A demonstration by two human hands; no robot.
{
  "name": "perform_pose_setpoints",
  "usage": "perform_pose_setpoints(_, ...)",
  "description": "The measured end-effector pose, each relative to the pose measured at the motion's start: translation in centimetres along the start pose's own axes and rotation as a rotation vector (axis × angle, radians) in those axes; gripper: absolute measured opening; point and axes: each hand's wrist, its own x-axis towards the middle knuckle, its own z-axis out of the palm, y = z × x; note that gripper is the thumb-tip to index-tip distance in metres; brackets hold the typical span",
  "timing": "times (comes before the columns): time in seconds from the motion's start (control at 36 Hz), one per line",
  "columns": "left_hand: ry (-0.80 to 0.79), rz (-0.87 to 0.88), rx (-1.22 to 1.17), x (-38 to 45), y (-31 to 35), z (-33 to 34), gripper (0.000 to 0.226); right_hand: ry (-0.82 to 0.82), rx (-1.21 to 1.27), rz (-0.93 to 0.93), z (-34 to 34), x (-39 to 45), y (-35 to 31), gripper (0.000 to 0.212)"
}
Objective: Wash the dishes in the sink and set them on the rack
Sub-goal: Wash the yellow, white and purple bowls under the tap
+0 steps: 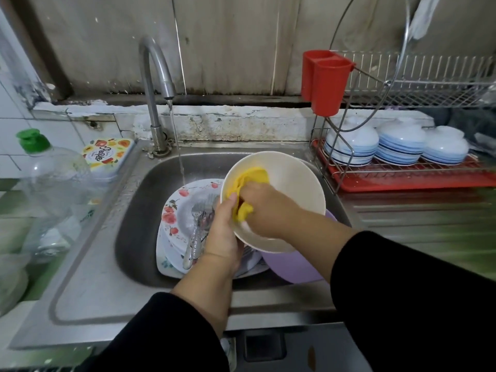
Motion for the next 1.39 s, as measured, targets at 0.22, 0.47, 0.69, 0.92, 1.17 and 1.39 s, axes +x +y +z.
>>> perform_pose_setpoints(0.22, 0.095, 0.057, 0.043, 0.3, 0.2, 0.4, 0.048, -0.132, -0.370, 0.282, -3.0, -0.9, 1.3, 0.036)
perform_pose_setpoints(0.47, 0.058, 0.072, -0.035, -0.3, 0.9, -0.3, 0.047, -0.314, 0.186, -0.029, -2.4, -2.1, -2.3, 0.023)
perform_pose_setpoints(0.69, 0.102, 0.290, 0.079, -0.8, 3.6, 3.8, 0.057, -0.479, -0.906, -0.015, -8.6, -3.9, -0.8, 0.052)
perform_pose_setpoints(0.92, -0.093, 0.509, 0.274, -1.3, 8.4, 8.1, 0.054, -0.626, -0.717, -0.014, -15.4, -5.7, -0.3, 0.104)
perform_pose_setpoints(1.17, -0.007, 0.505, 0.189, -1.6, 12.1, 12.1, 0.045, 0.112, -0.802, -0.168, -16.6, -7.0, 0.0, 0.051)
perform_pose_setpoints(1.39, -0.155, 0.491, 0.379, -3.4, 10.4, 13.8, 0.096, 0.210, -0.259, -0.054, -16.8, -7.0, -1.2, 0.020)
